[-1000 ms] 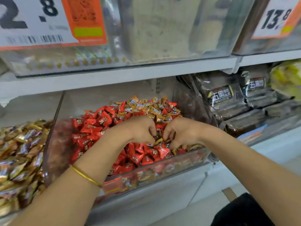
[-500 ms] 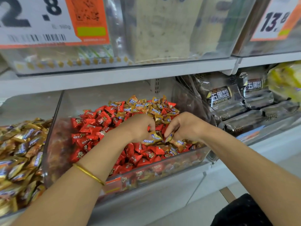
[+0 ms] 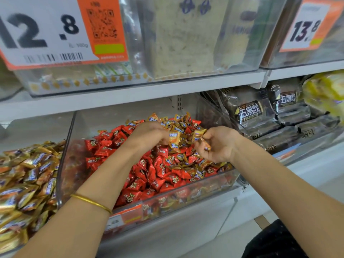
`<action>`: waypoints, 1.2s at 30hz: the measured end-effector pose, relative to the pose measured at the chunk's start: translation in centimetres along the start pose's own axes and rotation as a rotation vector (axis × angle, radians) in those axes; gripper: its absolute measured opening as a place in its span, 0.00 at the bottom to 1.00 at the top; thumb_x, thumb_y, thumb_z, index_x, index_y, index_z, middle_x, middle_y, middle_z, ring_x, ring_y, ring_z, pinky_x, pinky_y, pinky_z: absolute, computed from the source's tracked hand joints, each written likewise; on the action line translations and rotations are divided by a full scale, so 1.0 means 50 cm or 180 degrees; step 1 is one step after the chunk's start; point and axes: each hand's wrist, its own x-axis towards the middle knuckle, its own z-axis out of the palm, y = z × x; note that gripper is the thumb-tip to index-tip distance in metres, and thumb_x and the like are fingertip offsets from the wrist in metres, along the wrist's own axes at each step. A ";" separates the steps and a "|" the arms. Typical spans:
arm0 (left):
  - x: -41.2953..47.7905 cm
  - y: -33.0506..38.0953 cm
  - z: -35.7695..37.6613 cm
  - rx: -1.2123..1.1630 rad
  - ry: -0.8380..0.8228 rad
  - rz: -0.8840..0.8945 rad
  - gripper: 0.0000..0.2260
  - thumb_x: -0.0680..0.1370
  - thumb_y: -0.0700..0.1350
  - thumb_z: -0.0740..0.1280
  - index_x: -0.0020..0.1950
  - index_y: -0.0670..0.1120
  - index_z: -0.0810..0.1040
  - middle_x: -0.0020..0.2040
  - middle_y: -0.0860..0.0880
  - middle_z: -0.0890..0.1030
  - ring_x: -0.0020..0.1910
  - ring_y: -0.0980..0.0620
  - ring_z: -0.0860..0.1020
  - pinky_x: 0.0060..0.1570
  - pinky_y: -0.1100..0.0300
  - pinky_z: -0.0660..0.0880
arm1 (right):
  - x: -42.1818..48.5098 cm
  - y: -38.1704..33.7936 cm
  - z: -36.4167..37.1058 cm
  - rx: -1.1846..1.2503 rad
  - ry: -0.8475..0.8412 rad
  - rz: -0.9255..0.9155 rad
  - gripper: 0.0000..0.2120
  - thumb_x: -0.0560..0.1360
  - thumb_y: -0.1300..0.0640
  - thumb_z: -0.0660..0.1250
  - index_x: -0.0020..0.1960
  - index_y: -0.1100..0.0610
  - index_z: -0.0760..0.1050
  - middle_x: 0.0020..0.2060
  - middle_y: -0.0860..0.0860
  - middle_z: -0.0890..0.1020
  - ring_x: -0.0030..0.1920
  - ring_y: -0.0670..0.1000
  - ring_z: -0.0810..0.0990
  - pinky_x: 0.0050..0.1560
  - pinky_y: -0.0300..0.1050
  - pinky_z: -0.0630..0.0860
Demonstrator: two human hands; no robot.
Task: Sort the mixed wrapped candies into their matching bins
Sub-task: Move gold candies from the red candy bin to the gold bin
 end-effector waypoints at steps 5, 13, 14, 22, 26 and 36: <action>0.001 0.000 -0.006 -0.1607 0.0206 -0.0357 0.04 0.73 0.36 0.62 0.40 0.43 0.74 0.44 0.42 0.78 0.42 0.47 0.80 0.53 0.54 0.77 | -0.002 0.005 0.000 -0.0255 -0.0258 -0.0015 0.14 0.75 0.55 0.50 0.37 0.60 0.69 0.35 0.59 0.80 0.33 0.55 0.78 0.20 0.32 0.67; -0.002 0.014 -0.007 -0.2776 0.0289 -0.0816 0.04 0.78 0.39 0.62 0.44 0.42 0.70 0.42 0.41 0.78 0.43 0.43 0.81 0.41 0.50 0.81 | 0.010 0.020 0.002 -0.3580 0.0311 -0.1564 0.10 0.75 0.54 0.69 0.43 0.61 0.79 0.28 0.51 0.74 0.22 0.47 0.69 0.20 0.37 0.66; -0.002 0.012 -0.006 -0.2717 0.0305 -0.0805 0.04 0.78 0.39 0.63 0.43 0.42 0.70 0.41 0.42 0.78 0.41 0.44 0.81 0.41 0.50 0.81 | 0.014 0.022 0.003 -0.4158 0.0409 -0.1696 0.09 0.74 0.54 0.70 0.45 0.60 0.81 0.29 0.51 0.76 0.23 0.47 0.71 0.22 0.38 0.69; 0.018 -0.007 0.000 -0.1880 0.0230 -0.0642 0.04 0.76 0.36 0.64 0.42 0.40 0.71 0.50 0.37 0.76 0.49 0.45 0.78 0.56 0.45 0.77 | 0.056 0.064 0.029 -0.6320 0.1289 -0.2222 0.12 0.73 0.47 0.70 0.44 0.57 0.79 0.42 0.50 0.81 0.45 0.54 0.80 0.42 0.45 0.76; 0.008 -0.007 0.007 -0.0642 0.0273 0.0022 0.06 0.78 0.35 0.61 0.43 0.43 0.74 0.46 0.41 0.81 0.30 0.53 0.71 0.40 0.58 0.75 | 0.060 0.034 0.015 -0.5186 0.1101 -0.2490 0.07 0.73 0.62 0.65 0.38 0.55 0.80 0.41 0.49 0.83 0.41 0.51 0.81 0.44 0.49 0.81; 0.016 -0.034 0.008 0.2475 -0.0826 0.0584 0.16 0.77 0.44 0.66 0.65 0.52 0.75 0.65 0.48 0.73 0.64 0.49 0.71 0.63 0.58 0.67 | 0.022 0.010 -0.005 -0.2959 0.0260 -0.1711 0.09 0.78 0.64 0.59 0.41 0.58 0.74 0.46 0.56 0.75 0.37 0.51 0.70 0.18 0.35 0.65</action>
